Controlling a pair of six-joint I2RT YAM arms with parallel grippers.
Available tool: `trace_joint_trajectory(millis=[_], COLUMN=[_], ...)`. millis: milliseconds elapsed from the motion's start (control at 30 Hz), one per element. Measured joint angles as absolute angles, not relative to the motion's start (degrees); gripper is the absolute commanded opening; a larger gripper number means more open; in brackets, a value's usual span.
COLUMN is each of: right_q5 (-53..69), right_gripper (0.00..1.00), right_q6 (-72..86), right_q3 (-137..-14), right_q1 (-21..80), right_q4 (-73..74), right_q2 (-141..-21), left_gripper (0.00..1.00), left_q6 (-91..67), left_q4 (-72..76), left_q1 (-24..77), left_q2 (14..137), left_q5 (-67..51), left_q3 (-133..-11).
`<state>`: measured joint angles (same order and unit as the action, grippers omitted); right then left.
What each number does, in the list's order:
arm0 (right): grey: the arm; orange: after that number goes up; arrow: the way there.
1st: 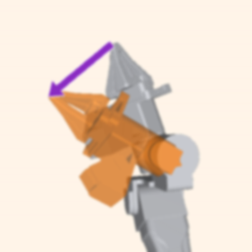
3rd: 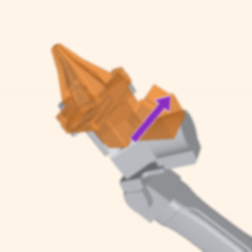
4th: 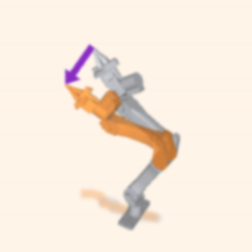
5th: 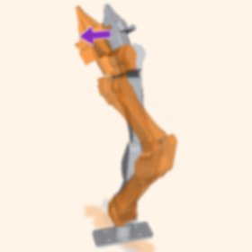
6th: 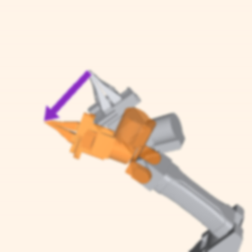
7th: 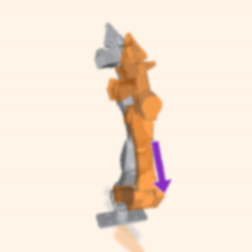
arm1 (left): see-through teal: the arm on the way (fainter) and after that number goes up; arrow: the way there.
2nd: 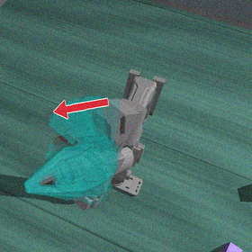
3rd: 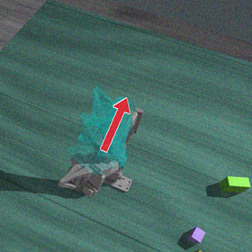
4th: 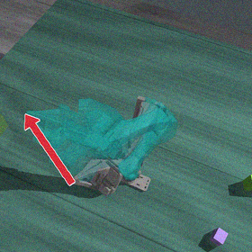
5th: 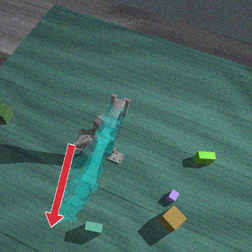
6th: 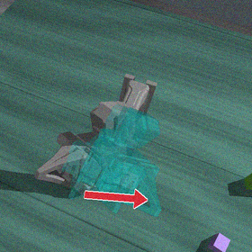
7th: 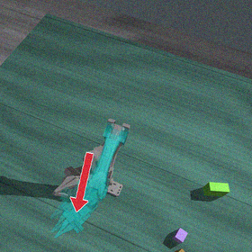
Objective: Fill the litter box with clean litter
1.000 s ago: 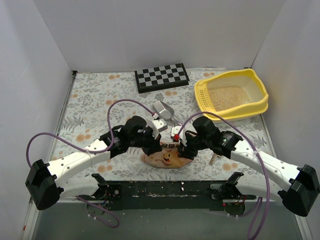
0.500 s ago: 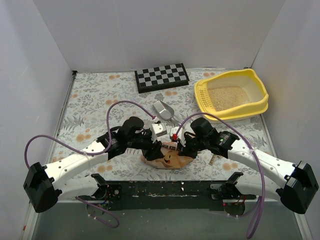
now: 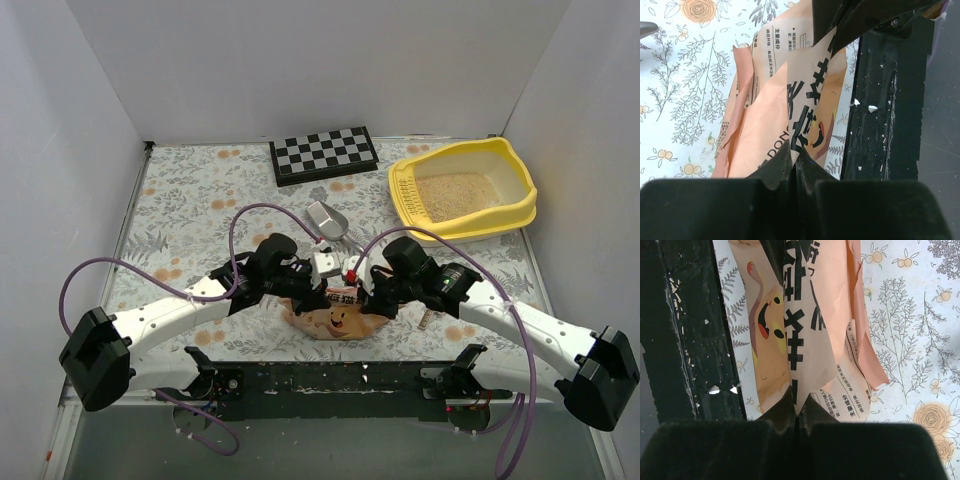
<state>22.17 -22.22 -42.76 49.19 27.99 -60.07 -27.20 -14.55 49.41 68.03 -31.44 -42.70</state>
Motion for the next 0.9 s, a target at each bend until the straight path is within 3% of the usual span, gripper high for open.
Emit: trace_joint_trajectory(millis=[67,167,267,400,500,700,900], right_q5=[21.80,20.51,16.05,7.79,1.96,-8.97,-8.25], right_gripper=[0.01,0.40,0.58,0.68,0.81,0.83,0.78], right_q6=[-22.24,-21.54,-19.42,-16.03,-12.45,-3.07,7.20], right_q3=[-42.76,-42.76,-43.27,-47.09,-51.94,-56.55,-55.00], right_q1=[49.19,49.25,49.19,48.14,45.56,38.76,22.28], right_q4=[28.49,28.49,28.58,29.12,30.09,30.72,34.79], right_q2=[-59.75,-59.37,-58.35,-57.67,-57.39,-53.12,-50.61], left_gripper=[0.00,0.00,0.00,0.00,0.00,0.00,0.00], left_q6=[-27.09,-27.49,-28.51,-30.20,-31.46,-34.09,-37.43], left_q4=[-13.87,-12.95,-12.93,-13.30,-13.30,-14.48,-16.21], left_q1=[49.41,49.54,49.80,49.54,48.47,43.48,42.17], left_q2=[68.29,67.72,67.29,67.42,67.42,66.17,64.42], left_q5=[-31.66,-30.33,-26.24,-22.26,-19.42,-15.79,-14.22], left_q3=[-42.57,-41.98,-41.82,-42.57,-43.11,-44.01,-44.42])
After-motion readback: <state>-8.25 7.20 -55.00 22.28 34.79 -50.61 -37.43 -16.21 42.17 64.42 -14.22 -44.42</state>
